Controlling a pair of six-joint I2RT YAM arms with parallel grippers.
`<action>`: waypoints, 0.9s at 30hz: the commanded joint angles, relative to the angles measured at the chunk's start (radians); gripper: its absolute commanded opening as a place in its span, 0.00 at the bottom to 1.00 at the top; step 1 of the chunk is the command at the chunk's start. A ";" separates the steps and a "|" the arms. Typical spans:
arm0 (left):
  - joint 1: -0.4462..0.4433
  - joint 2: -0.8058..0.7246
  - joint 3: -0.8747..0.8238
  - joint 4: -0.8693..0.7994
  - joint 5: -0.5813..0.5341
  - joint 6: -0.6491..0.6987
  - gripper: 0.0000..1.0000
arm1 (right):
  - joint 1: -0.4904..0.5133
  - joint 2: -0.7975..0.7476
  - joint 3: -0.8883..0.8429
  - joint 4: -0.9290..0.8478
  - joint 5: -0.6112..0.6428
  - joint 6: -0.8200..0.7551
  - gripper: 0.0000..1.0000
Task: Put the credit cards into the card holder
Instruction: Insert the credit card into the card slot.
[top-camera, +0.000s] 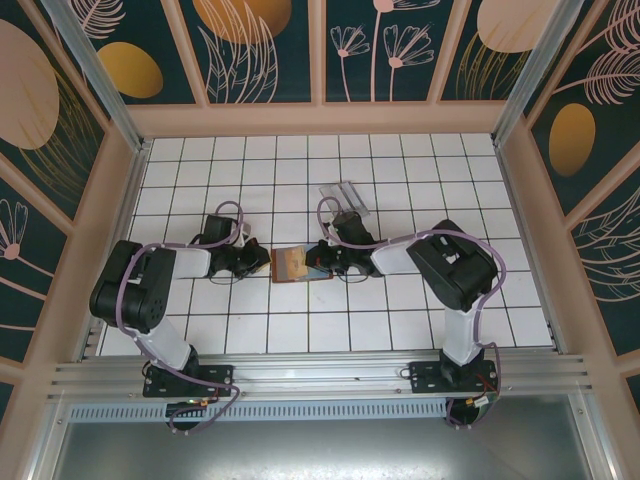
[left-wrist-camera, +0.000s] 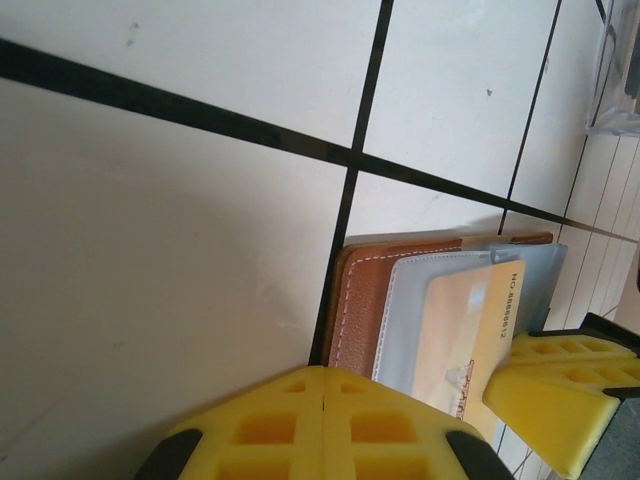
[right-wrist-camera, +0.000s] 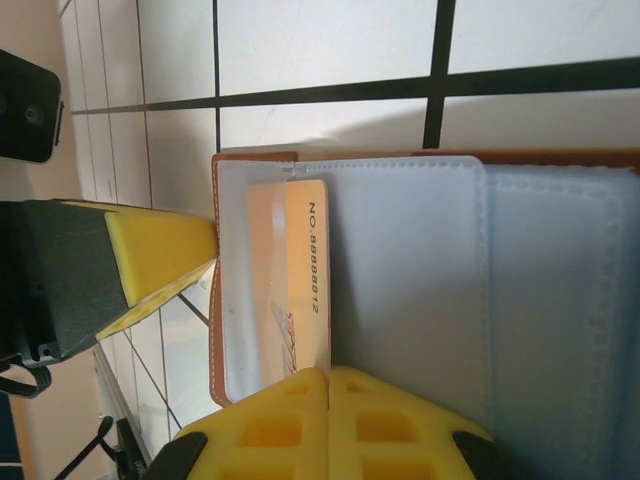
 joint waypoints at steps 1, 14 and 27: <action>-0.004 0.032 -0.007 0.016 0.035 -0.008 0.00 | 0.024 0.048 0.005 0.004 0.002 0.045 0.00; -0.005 0.068 -0.036 0.110 0.079 -0.078 0.00 | 0.081 0.075 0.069 0.002 0.102 0.136 0.05; -0.005 0.058 -0.079 0.135 0.054 -0.116 0.00 | 0.096 -0.022 0.069 -0.193 0.221 0.056 0.29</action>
